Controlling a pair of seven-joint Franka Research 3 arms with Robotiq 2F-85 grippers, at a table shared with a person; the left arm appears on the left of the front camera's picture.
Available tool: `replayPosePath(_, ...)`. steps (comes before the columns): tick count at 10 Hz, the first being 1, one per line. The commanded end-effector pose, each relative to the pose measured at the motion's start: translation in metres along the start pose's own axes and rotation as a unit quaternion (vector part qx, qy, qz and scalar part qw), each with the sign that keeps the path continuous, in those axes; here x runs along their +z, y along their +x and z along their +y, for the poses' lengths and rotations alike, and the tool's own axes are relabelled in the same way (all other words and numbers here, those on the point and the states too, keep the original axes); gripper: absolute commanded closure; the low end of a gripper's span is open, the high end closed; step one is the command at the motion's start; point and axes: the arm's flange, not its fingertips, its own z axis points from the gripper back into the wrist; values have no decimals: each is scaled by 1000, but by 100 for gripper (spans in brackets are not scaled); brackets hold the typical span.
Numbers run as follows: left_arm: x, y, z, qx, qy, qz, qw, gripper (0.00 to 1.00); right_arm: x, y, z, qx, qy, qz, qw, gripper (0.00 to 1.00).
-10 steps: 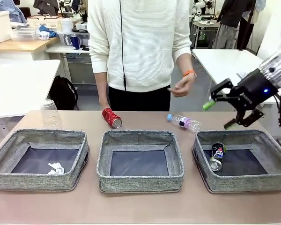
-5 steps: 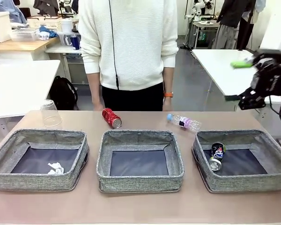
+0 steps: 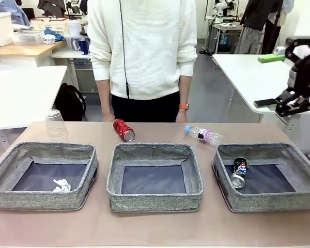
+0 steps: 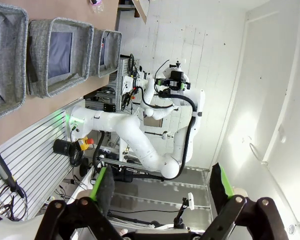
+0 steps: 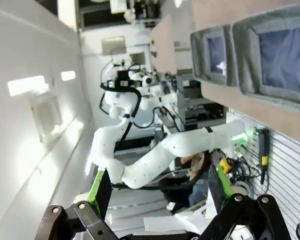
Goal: Sort the waste into the appropriate baskets.
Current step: Place the picked waste into the Fabric basket indicated by the person.
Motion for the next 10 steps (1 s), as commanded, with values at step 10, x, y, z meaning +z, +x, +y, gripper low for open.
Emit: replayPosePath(10, 0, -1, -2, -7, -8, 4, 1000, 0, 13, 17, -22, 48, 53, 22, 997, 0)
